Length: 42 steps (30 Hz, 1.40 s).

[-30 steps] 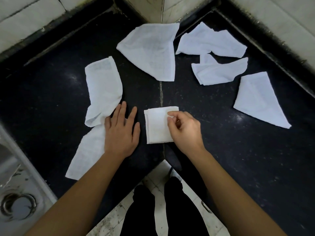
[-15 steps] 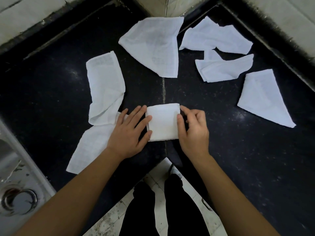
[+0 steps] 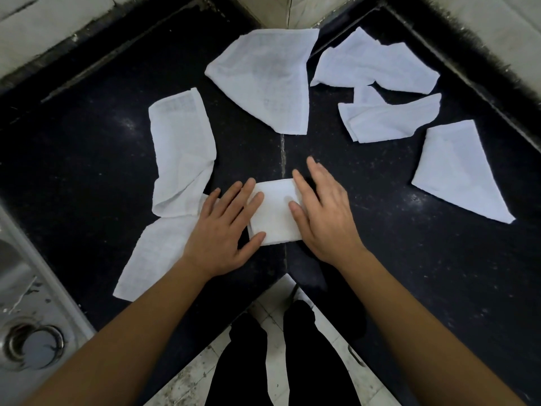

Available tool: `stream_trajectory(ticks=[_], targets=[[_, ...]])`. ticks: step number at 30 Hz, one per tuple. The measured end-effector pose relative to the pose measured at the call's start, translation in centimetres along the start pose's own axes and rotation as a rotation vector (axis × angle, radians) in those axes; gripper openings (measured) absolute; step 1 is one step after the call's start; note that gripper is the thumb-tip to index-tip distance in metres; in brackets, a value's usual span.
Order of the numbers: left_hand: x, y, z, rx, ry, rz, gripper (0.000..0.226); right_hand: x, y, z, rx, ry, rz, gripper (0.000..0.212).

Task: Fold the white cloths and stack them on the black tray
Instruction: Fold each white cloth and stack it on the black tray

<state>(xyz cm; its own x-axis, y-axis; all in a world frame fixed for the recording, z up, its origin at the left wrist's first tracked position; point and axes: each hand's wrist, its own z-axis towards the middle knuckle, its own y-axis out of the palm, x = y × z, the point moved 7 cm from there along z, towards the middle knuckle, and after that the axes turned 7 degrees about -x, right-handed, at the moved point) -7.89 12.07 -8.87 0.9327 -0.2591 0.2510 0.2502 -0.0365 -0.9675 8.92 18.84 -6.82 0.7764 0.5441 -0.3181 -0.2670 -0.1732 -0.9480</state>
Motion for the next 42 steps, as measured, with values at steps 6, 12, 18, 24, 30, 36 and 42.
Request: stream_trajectory(ticks=[6, 12, 18, 24, 30, 36, 42], targets=[[-0.2, 0.5, 0.1, -0.055, -0.037, 0.013, 0.065, 0.4, 4.0, 1.0, -0.301, -0.038, -0.219, 0.074], [-0.3, 0.7, 0.0, -0.038, -0.035, 0.009, 0.062, 0.9, 3.6, 0.7, -0.222, 0.072, -0.115, 0.085], [-0.3, 0.8, -0.1, -0.054, -0.029, 0.005, 0.063, 1.4, 1.5, -1.8, 0.040, 0.323, 0.014, 0.050], [-0.5, -0.3, -0.3, -0.057, -0.109, -0.134, 0.056, 1.3, 1.1, -0.5, -0.254, 0.647, 0.420, 0.022], [-1.5, -4.6, -0.4, 0.015, -0.289, -0.219, 0.044, 1.5, 0.5, -1.0, -0.251, 0.881, 1.086, 0.022], [-1.7, -10.7, -1.0, 0.033, -0.714, -0.885, 0.033, 0.3, -6.4, -1.3, -0.222, 0.831, 1.113, 0.048], [4.2, -11.1, 0.8, -0.222, -0.846, -1.693, 0.019, -1.7, -17.0, -3.6, -0.099, 0.661, 1.160, 0.048]])
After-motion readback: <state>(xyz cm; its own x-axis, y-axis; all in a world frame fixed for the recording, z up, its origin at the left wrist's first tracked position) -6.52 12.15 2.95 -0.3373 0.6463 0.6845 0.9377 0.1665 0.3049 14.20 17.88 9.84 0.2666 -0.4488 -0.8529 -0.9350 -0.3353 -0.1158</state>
